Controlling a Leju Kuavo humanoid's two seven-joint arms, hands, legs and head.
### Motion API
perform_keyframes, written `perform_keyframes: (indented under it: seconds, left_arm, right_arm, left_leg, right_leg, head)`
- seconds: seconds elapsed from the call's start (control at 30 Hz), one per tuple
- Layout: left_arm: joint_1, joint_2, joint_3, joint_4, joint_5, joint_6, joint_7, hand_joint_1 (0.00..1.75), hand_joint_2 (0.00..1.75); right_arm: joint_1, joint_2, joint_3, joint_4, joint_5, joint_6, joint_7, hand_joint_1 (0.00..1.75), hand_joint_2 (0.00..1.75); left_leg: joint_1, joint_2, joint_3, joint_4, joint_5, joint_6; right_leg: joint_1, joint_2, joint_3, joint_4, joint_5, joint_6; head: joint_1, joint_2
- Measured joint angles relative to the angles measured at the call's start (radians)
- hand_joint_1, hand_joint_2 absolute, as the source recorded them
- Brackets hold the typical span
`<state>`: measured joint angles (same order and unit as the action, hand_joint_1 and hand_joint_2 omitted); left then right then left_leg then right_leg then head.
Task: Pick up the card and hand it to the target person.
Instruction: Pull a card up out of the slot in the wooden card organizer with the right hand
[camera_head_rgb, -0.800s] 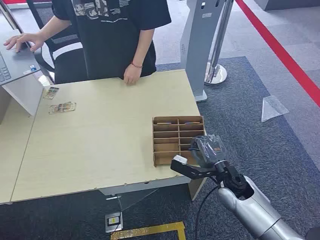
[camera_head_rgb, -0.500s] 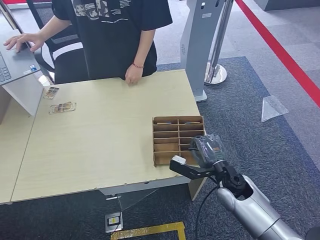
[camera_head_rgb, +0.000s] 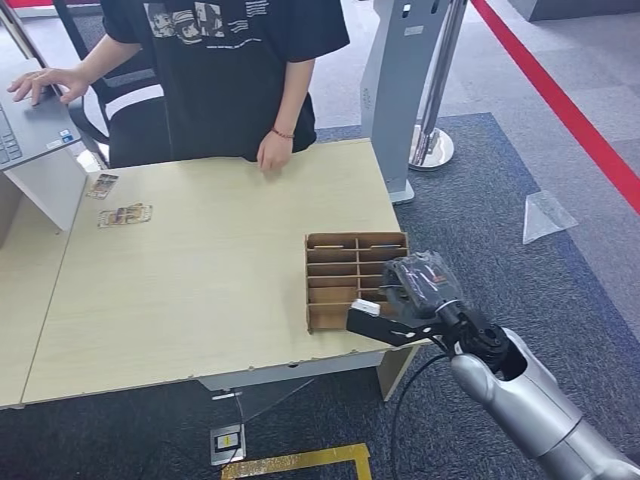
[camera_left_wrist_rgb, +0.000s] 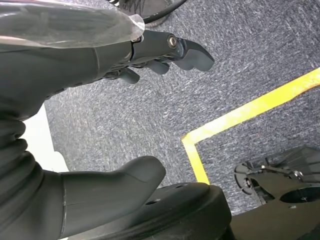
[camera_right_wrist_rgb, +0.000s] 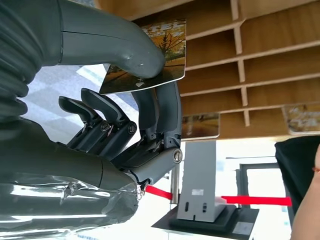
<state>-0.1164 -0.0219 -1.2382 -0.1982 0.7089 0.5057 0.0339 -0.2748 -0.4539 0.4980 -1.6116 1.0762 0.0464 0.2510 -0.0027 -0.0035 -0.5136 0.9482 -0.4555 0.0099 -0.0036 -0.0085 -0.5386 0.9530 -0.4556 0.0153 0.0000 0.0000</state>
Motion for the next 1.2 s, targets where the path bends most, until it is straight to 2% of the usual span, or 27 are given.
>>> perform_keyframes:
  seconds: [0.3,0.4,0.67,0.87,1.03,1.2]
  left_arm:
    - [0.0,0.005,-0.008,0.0,-0.002,0.0,-0.005,0.0,1.75]
    - [0.0,0.005,-0.009,0.0,-0.002,0.0,-0.005,0.0,1.75]
    - [0.0,0.003,-0.01,0.0,0.0,0.004,-0.009,0.0,1.75]
    - [-0.001,0.0,-0.024,0.0,-0.01,0.005,-0.013,0.0,1.75]
    - [-0.003,-0.002,-0.04,0.0,-0.023,0.006,-0.011,0.0,1.75]
    - [-0.003,-0.002,-0.04,-0.001,-0.024,0.006,-0.011,0.0,1.75]
  right_arm:
    - [-0.019,-0.028,-0.005,-0.128,0.031,0.038,0.043,1.75,1.75]
    - [-0.049,-0.036,-0.001,-0.167,0.037,0.065,0.037,1.75,1.75]
    - [-0.169,-0.028,0.018,-0.208,-0.065,0.073,-0.006,1.75,1.75]
    - [-0.245,0.02,0.046,-0.136,-0.05,-0.007,0.0,1.75,1.75]
    - [-0.287,0.082,0.079,0.013,0.044,-0.096,0.025,1.75,1.75]
    - [-0.293,0.092,0.084,0.035,0.054,-0.107,0.026,1.75,1.75]
  left_leg:
    - [0.0,0.001,-0.001,0.001,0.0,0.0]
    - [0.0,0.002,-0.001,0.001,0.0,0.0]
    - [0.0,0.004,-0.001,0.001,0.0,0.0]
    - [0.0,0.004,0.001,0.0,0.0,0.0]
    - [0.001,0.006,0.002,-0.001,0.0,0.0]
    - [0.001,0.005,0.002,-0.002,0.0,0.0]
  right_leg:
    - [-0.001,0.001,-0.001,0.001,0.0,0.0]
    - [-0.001,0.002,-0.002,0.001,0.0,0.0]
    - [-0.001,0.004,-0.002,0.002,0.001,0.0]
    - [-0.001,0.004,-0.001,0.001,0.001,0.0]
    - [0.0,0.006,0.001,-0.001,0.002,0.0]
    - [0.0,0.005,0.002,-0.001,0.002,-0.001]
  head:
    - [0.0,0.0]
    - [0.0,0.0]
    - [0.0,0.0]
    - [0.0,0.0]
    - [0.0,0.0]
    - [0.0,0.0]
